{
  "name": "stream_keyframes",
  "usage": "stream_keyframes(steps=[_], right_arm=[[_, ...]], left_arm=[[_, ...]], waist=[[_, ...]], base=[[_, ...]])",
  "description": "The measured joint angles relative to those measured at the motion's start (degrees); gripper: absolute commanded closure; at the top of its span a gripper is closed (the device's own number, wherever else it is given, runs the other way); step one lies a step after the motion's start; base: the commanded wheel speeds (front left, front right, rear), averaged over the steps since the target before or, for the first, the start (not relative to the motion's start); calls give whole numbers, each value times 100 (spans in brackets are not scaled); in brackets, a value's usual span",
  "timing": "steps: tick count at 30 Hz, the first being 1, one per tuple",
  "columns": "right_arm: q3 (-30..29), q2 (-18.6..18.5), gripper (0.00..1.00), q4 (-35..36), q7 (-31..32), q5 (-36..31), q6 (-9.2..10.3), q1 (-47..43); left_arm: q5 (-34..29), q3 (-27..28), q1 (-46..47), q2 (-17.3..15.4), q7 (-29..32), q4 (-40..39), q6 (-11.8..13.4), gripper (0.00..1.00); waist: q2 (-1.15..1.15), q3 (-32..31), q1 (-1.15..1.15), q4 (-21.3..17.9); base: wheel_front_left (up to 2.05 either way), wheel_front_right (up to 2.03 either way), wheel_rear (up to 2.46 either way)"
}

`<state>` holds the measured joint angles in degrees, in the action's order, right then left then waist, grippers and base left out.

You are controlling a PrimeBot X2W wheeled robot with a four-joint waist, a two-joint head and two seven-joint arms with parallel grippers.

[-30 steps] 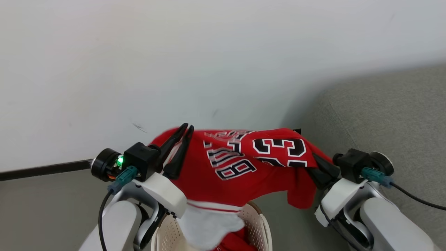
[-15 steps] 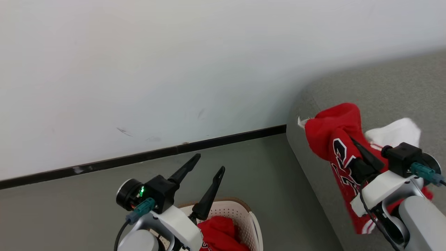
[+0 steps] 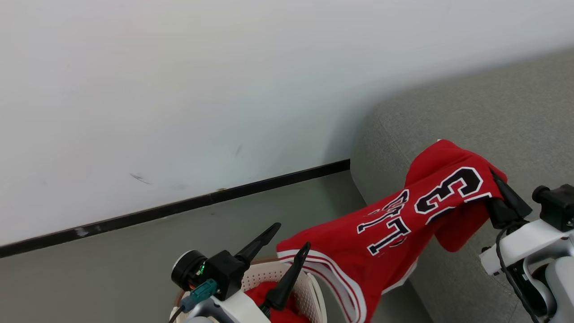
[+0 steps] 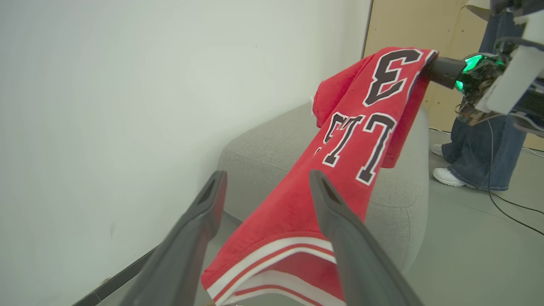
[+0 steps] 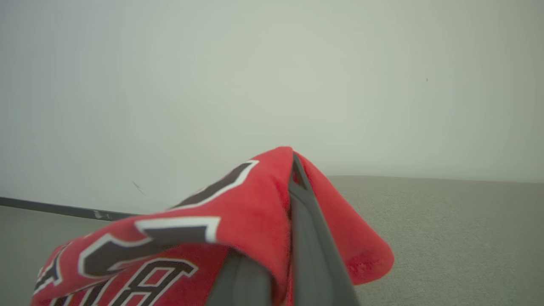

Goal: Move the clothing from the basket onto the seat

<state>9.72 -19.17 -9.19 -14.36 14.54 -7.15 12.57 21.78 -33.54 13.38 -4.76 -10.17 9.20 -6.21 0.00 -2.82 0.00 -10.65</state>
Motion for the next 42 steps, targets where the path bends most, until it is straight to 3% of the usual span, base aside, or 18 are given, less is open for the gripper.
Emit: stream_keyframes(steps=[23,35,42], right_arm=[[-1334,16,100,755,24,-347,0,-1027],[-962,97,100,803,225,-200,0,-1023],[-915,40,100,433,543,407,0,-11]], left_arm=[[244,-651,-2,118,-226,60,-58,0],[210,-667,-1,120,-302,42,-71,0],[5,-560,3,-24,-302,38,20,0]], waist=[[0,-26,0,-826],[0,92,0,-1208],[0,300,0,-1220]], base=[[0,0,0],[0,0,0],[0,0,0]])
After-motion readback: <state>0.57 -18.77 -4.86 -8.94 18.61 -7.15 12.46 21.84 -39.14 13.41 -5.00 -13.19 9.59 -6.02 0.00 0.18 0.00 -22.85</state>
